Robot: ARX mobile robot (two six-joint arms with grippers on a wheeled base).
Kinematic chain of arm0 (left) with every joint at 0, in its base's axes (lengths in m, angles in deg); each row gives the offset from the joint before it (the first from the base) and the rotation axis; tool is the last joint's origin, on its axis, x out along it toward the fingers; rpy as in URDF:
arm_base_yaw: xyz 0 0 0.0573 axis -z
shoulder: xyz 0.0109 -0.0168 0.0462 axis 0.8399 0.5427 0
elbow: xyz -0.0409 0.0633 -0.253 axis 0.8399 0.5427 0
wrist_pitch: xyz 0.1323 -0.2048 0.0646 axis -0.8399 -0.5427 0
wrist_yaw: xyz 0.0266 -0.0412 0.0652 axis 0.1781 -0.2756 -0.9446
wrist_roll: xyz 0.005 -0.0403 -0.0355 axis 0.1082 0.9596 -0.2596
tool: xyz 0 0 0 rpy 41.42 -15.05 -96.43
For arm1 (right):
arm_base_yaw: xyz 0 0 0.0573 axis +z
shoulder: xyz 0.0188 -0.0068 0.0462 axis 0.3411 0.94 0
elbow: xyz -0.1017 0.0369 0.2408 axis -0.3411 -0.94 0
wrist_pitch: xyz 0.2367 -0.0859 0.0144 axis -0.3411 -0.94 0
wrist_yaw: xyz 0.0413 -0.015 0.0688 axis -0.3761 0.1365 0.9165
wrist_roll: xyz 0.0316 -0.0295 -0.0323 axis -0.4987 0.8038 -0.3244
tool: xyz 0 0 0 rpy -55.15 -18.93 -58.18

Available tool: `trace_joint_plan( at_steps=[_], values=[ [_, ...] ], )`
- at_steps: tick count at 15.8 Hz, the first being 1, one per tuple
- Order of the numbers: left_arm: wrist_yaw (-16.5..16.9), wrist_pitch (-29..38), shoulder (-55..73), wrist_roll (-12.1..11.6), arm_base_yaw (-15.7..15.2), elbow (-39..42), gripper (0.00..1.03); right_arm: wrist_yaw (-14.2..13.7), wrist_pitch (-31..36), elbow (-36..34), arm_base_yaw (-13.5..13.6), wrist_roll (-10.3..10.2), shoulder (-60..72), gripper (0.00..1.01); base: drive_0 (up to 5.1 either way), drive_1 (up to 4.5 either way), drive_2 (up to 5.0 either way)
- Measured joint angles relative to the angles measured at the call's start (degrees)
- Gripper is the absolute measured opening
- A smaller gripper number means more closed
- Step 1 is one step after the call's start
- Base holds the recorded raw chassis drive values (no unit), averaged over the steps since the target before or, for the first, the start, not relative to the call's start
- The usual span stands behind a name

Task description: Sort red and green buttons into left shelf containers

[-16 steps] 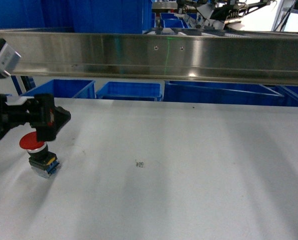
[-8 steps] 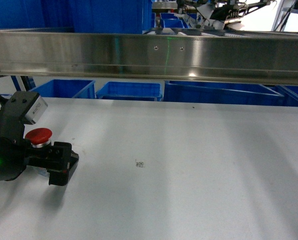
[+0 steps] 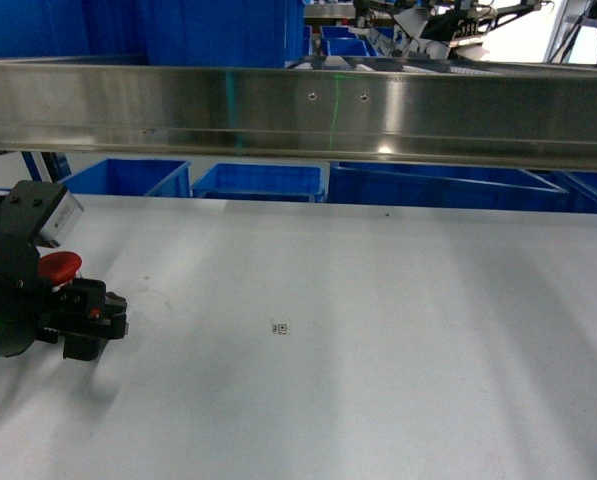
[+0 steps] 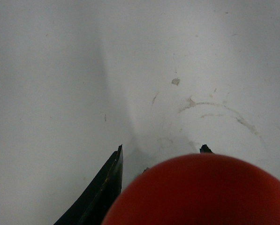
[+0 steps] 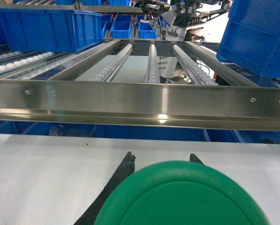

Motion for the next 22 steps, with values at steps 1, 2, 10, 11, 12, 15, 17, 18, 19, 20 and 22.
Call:
trace_joint_plan(
  at_steps=[1,2,10,11,12,15,17,18,19,20,22],
  values=[
    [0.0,0.3,-0.4,-0.1,0.0,0.7,0.44,0.0,0.0,0.0,0.0,0.0,0.0,0.27,0.0,0.0,0.0],
    [0.2,-0.5,-1.9,0.1,-0.2,1.7,0.44,0.0,0.0,0.0,0.0,0.0,0.0,0.27,0.0,0.0,0.0],
    [-4.9,-8.5,-38.1,8.5,-5.1,-2.6,0.43,0.0,-0.1,0.0,0.0,0.0,0.0,0.27,0.0,0.0,0.0],
    [-4.8,-9.6,-41.8,9.2,-6.2,-2.7,0.43,0.0,0.0,0.0,0.0,0.0,0.0,0.27,0.0,0.0,0.0],
    [-3.9,-12.0,-44.4,9.4,-7.1,-2.6,0.43,0.0,0.0,0.0,0.0,0.0,0.0,0.27,0.0,0.0,0.0],
    [0.2,-19.1,-46.0,9.7,-8.2,-0.5,0.43,0.0,0.0,0.0,0.0,0.0,0.0,0.27,0.0,0.0,0.0],
    [2.7,-21.5,-48.9,9.9,-7.1,0.5,0.43,0.0,0.0,0.0,0.0,0.0,0.0,0.27,0.0,0.0,0.0],
    [3.3,-20.8,-49.5,9.4,-7.0,0.5,0.43,0.0,0.0,0.0,0.0,0.0,0.0,0.27,0.0,0.0,0.0],
    [3.4,-20.5,-49.4,9.3,-7.0,0.5,0.43,0.0,0.0,0.0,0.0,0.0,0.0,0.27,0.0,0.0,0.0],
    [3.5,-20.8,-49.0,9.2,-7.0,0.8,0.43,0.0,0.0,0.0,0.0,0.1,0.0,0.27,0.0,0.0,0.0],
    [3.5,-20.8,-48.9,9.1,-7.0,1.0,0.43,0.0,0.0,0.0,0.0,0.2,0.0,0.27,0.0,0.0,0.0]
  ],
)
